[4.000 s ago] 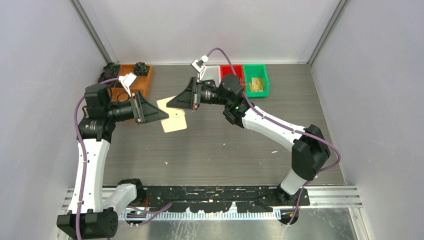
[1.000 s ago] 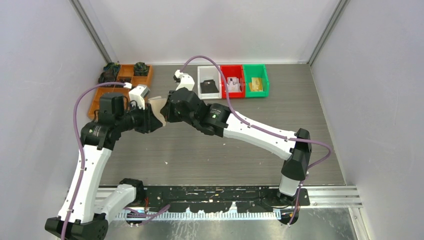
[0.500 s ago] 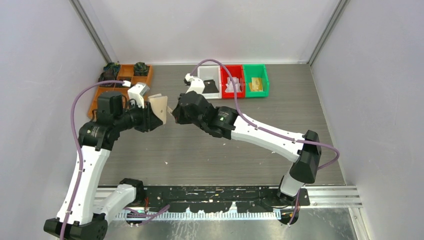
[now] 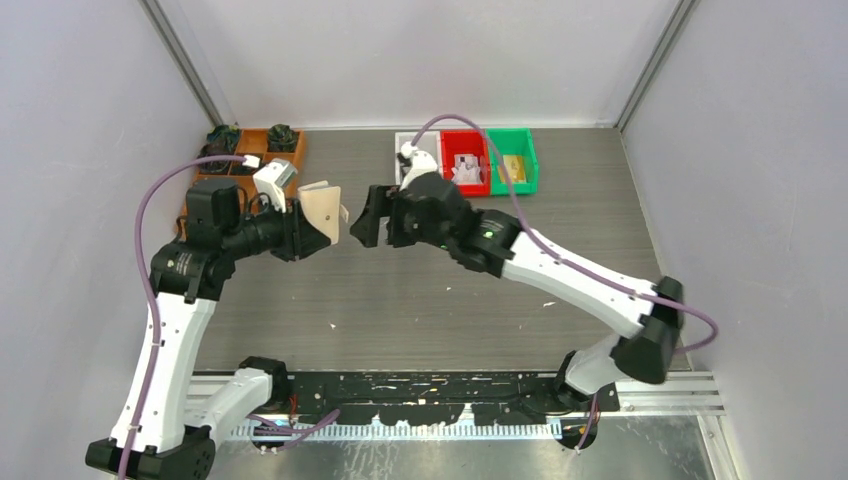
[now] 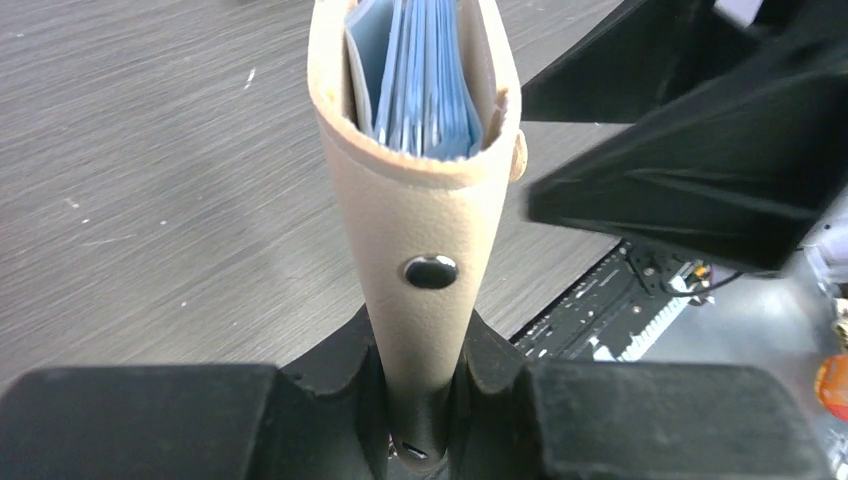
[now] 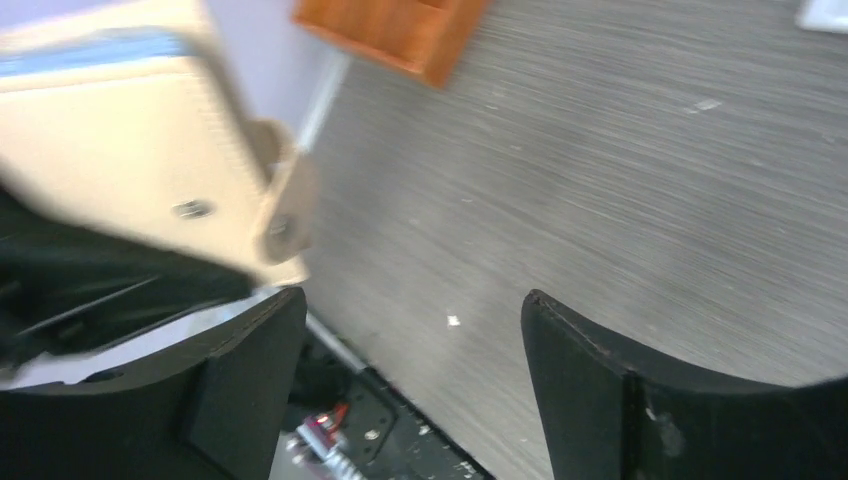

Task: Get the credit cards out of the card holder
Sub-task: Open the card holder.

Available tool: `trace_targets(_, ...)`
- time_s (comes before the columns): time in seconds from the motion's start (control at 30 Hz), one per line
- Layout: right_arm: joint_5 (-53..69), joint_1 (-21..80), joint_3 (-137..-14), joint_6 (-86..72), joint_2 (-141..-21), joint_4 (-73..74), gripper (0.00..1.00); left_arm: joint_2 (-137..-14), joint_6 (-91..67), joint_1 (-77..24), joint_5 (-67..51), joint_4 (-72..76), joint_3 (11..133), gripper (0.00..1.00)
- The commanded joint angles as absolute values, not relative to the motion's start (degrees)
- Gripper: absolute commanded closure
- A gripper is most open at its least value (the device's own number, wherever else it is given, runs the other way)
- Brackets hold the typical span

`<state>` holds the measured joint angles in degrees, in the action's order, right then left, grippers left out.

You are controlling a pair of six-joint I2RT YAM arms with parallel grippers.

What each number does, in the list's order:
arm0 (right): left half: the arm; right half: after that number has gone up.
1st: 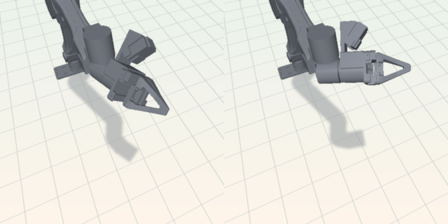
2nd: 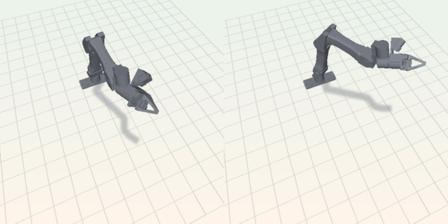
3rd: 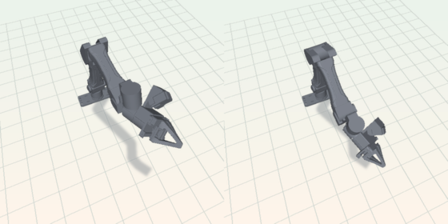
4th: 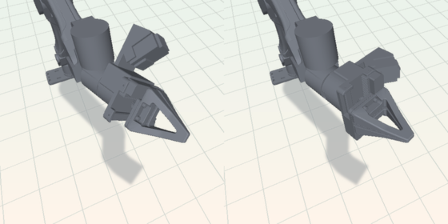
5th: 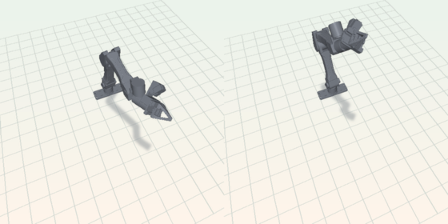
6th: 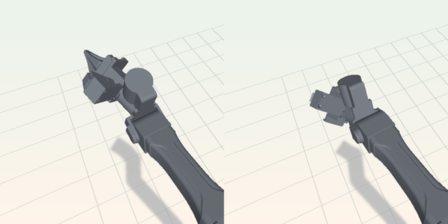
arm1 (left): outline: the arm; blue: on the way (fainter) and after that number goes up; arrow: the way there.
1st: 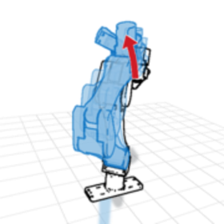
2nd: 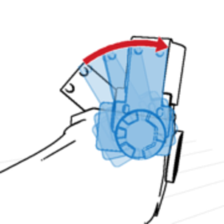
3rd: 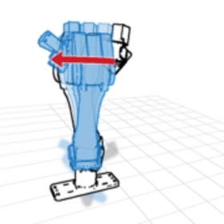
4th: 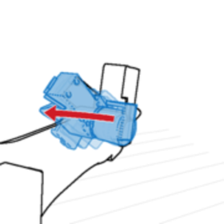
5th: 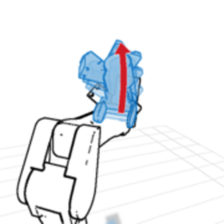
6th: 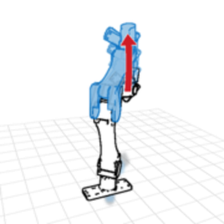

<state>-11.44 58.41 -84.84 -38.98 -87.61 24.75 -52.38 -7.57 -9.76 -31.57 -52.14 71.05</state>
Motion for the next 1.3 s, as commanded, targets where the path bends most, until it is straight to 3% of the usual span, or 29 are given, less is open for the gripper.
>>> trace_targets(0.0,10.05,55.57,-80.85,-37.66,-77.91,10.17,0.13,-52.49,-9.27,-9.76,-38.87,-50.67,74.48,1.00)
trace_targets(0.17,23.68,54.93,-86.27,-35.01,-80.21,13.61,0.13,-52.96,-9.80,-9.76,-41.92,-51.17,74.77,1.00)
trace_targets(0.27,24.69,54.93,-91.68,-32.15,-83.46,20.64,0.13,-53.11,-9.75,-9.76,-44.03,-51.97,75.41,1.00)
trace_targets(0.43,19.81,54.73,-96.99,-27.86,-86.90,29.41,0.23,-53.25,-9.93,-9.79,-48.76,-53.58,76.73,1.00)
trace_targets(0.73,24.85,50.77,-93.01,-28.21,-84.63,27.42,0.41,-53.63,-11.50,-9.76,-56.23,-54.77,78.17,1.00)
trace_targets(1.1,26.30,48.69,-94.43,-23.53,-84.20,32.87,0.41,-53.45,-13.93,-9.76,-60.11,-54.67,79.28,1.00)
trace_targets(1.27,22.91,48.17,-95.80,-20.90,-85.02,36.94,0.36,-53.27,-14.70,-9.76,-60.70,-54.44,79.50,1.00)
